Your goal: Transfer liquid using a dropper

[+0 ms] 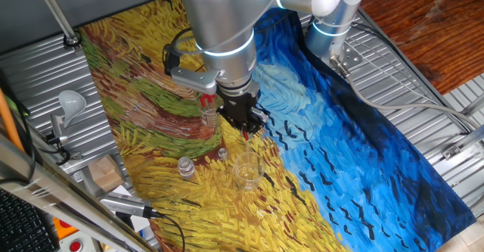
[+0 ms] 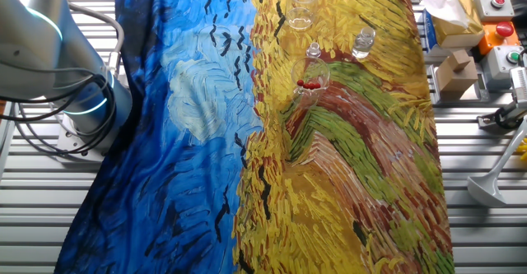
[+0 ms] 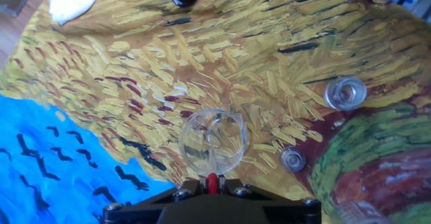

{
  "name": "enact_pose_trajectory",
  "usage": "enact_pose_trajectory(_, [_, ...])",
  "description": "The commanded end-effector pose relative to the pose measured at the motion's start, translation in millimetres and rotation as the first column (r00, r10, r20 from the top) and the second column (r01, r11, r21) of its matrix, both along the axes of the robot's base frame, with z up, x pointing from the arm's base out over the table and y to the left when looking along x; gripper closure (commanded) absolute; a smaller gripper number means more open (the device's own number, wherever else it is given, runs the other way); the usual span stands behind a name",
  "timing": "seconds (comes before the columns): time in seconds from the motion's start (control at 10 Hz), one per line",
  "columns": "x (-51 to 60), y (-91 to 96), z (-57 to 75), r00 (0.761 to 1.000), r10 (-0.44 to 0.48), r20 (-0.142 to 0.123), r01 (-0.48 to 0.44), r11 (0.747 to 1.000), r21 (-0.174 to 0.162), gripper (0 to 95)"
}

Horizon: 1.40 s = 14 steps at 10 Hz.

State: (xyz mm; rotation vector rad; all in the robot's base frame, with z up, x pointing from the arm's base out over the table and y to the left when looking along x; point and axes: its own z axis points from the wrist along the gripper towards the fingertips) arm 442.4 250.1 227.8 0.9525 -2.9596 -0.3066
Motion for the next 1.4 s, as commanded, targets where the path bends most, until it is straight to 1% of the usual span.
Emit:
enact_pose_trajectory(0.1, [0.7,0.5,-0.2,1.0,-0.005,-0.002,0.005,1.0,-0.006,95.0])
enact_pose_trajectory(0.5, [1.6,2.3,-1.4,1.0,-0.009,0.0,0.009,1.0,-0.01,95.0])
enact_pose_trajectory(0.7, [4.3,8.4,-8.5,1.0,-0.023,0.002,0.023,1.0,-0.016,95.0])
enact_pose_trajectory(0.9, [3.4,10.1,-14.2,1.0,-0.026,0.007,0.026,1.0,-0.017,95.0])
enact_pose_trajectory(1.0, [2.6,10.9,-19.4,1.0,-0.025,0.013,0.025,1.0,-0.018,95.0])
enact_pose_trajectory(1.2, [1.2,13.4,-36.1,0.999,-0.029,0.033,0.029,0.999,-0.014,95.0])
enact_pose_trajectory(1.4, [0.4,16.9,-49.5,0.998,-0.031,0.048,0.032,0.999,-0.014,95.0])
